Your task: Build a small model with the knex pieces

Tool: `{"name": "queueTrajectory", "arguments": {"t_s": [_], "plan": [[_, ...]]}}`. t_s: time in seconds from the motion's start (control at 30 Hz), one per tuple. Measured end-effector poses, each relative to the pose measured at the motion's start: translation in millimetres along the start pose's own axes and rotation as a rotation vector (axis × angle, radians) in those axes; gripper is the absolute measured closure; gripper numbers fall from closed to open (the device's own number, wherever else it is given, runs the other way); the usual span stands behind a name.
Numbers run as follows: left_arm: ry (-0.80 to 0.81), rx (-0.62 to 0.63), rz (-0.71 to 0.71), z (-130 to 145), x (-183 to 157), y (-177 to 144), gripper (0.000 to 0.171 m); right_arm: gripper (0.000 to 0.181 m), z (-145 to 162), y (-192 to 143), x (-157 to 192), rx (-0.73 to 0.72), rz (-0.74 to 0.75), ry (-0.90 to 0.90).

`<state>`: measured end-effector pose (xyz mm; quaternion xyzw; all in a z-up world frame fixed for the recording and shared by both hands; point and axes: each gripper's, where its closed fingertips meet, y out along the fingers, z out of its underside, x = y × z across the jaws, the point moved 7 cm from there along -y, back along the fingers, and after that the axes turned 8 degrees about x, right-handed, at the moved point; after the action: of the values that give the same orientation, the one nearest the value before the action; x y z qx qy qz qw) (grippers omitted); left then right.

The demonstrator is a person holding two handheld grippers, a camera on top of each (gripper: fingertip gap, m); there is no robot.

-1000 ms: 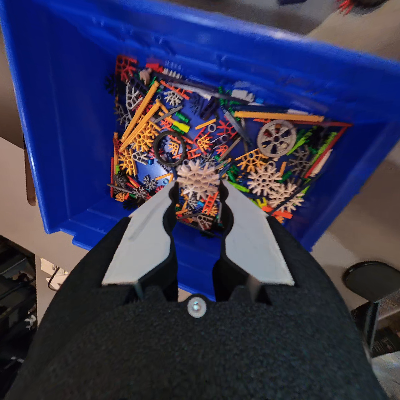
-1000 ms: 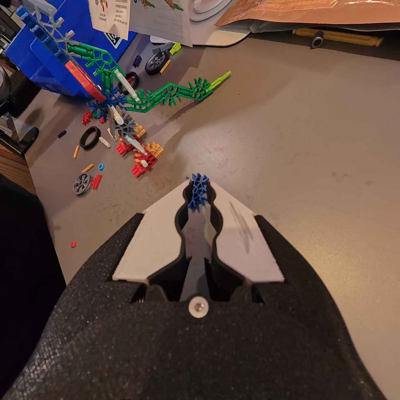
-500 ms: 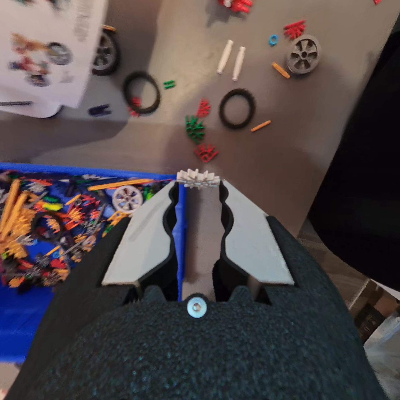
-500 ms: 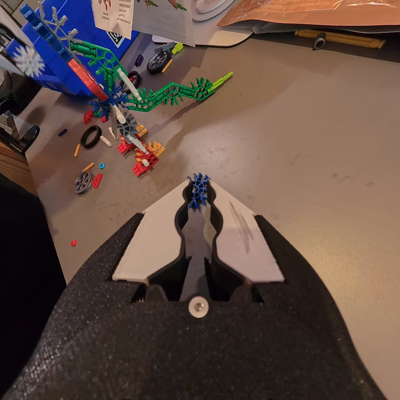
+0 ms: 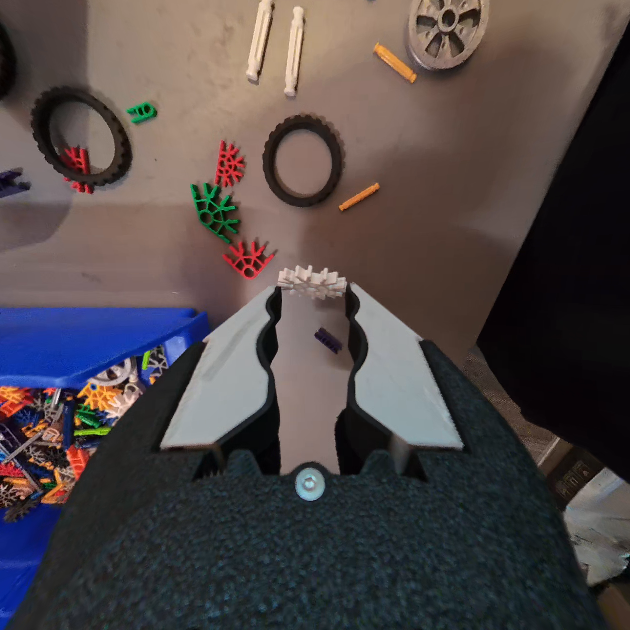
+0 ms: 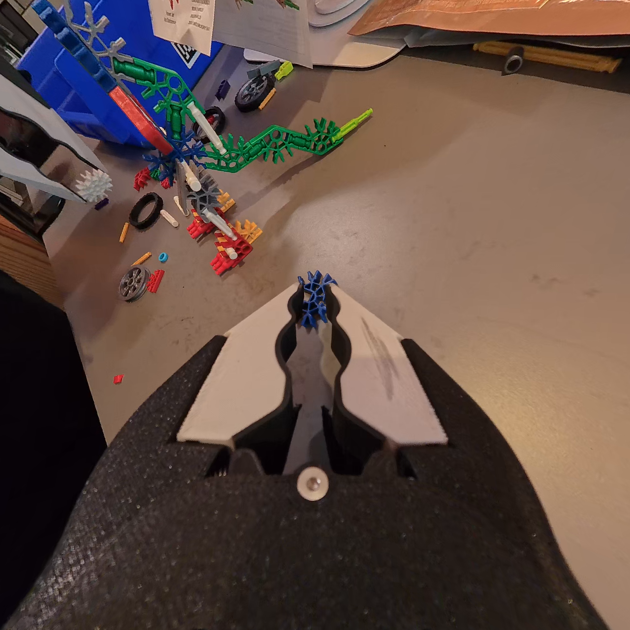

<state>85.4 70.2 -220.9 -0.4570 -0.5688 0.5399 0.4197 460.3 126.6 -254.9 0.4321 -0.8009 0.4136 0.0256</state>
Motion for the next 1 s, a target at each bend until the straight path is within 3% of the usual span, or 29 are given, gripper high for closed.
{"name": "queueTrajectory", "arguments": {"t_s": [0.27, 0.47, 0.77, 1.0], "plan": [[0.018, 0.047, -0.023, -6, -9, 22, 0.137, 0.169, 0, -1, 1, -0.007, -0.006, -0.004], [-0.011, -0.005, -0.04, -12, -10, 22, 0.137, 0.168, 0, -2, 1, -0.015, -0.01, -0.009], [-0.051, -0.12, -0.025, -14, -12, 1, 0.132, 0.168, 0, -2, 2, -0.018, -0.021, -0.014], [-0.11, -0.224, -0.027, -3, 0, -32, 0.135, 0.168, 0, -2, 2, -0.018, -0.028, -0.016]]}}
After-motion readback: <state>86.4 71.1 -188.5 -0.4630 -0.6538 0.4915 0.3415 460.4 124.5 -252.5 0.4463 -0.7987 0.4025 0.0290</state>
